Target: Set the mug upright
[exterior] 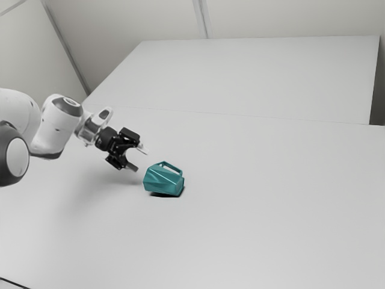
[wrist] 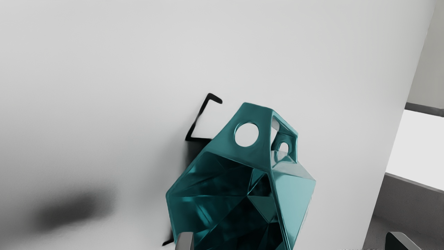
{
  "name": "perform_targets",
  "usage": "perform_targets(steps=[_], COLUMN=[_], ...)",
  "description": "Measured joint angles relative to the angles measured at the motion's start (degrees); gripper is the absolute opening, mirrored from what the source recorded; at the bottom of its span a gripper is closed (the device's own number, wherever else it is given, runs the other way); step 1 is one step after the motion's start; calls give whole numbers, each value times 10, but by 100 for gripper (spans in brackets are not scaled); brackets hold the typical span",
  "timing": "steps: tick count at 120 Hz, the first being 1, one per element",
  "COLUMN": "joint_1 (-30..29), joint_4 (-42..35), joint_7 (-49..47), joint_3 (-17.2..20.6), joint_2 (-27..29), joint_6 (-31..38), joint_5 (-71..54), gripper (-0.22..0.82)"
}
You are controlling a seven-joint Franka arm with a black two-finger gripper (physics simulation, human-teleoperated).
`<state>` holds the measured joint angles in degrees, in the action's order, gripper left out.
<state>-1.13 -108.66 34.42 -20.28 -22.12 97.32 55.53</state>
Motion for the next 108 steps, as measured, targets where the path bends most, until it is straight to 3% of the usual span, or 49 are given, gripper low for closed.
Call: perform_targets(steps=[81, 88, 108], joint_1=[2, 2, 2], joint_4=[-46, -47, -49], joint_7=[131, 137, 146], joint_3=[40, 41, 42], joint_2=[-8, -8, -7], joint_6=[7, 11, 18], joint_5=[72, 74, 75], gripper=[59, 51, 11])
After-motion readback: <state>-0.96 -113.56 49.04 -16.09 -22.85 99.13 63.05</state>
